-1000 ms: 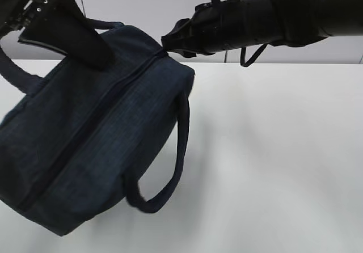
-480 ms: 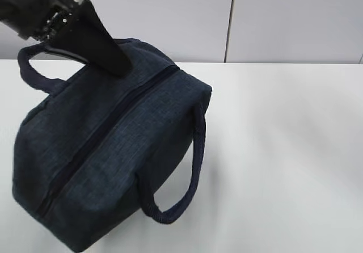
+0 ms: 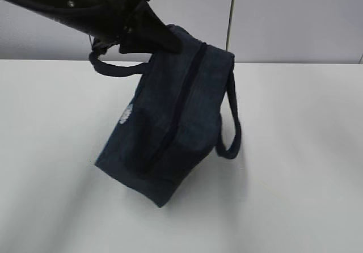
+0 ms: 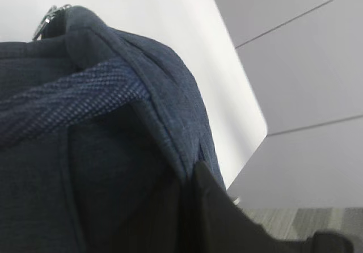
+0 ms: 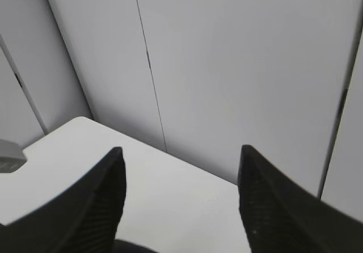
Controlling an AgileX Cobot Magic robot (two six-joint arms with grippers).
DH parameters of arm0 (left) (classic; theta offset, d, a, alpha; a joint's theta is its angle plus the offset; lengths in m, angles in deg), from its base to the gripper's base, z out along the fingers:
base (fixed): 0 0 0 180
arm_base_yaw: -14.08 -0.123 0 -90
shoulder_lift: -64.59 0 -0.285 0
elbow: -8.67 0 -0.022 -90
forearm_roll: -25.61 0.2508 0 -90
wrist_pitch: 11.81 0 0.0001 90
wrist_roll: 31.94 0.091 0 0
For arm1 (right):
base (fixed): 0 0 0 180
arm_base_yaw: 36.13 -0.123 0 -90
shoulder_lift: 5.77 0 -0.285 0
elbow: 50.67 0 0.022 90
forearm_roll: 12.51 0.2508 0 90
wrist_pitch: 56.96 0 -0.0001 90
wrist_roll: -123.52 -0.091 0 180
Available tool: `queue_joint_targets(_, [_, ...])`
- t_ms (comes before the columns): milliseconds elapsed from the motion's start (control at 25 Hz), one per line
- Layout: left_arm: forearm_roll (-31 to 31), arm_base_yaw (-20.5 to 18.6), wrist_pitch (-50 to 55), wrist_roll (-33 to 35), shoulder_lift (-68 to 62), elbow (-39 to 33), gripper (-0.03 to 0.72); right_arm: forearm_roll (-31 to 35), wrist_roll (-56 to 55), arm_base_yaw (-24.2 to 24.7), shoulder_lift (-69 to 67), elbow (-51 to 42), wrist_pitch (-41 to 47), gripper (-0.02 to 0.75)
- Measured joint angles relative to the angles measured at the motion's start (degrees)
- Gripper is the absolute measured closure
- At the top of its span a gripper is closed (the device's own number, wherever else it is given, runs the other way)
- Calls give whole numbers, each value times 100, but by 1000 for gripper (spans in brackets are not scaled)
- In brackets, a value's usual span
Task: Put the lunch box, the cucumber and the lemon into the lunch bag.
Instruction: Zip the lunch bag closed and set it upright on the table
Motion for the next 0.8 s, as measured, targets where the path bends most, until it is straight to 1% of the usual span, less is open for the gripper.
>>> queue_joint_targets(120, [-663,0,-555,176,-294,0,697,-398,-284,0,3,0,99,271])
queue_joint_targets(200, [-858,13,-969,215,-516,0,697,-576,-436,0,3,0,197,271])
queue_joint_targets(360, [-1054,13,-1573,249,-1138,11,697,-769,-622,0,11,0,318,271])
queue_joint_targets(600, [-1246,-8,-1611,253,-1703,56,685,-858,-715,0,11,0,421,271])
queue_joint_targets(680, [-1246,-22,-1520,276,-1755,69,650,-857,-729,0,11,0,443,271])
queue_joint_targets(720, [-1246,-44,-1478,292,-1755,69,615,-860,-740,0,11,0,444,271])
queue_joint_targets(800, [-1246,-114,-1347,314,-1755,69,506,-860,-780,0,11,0,454,271])
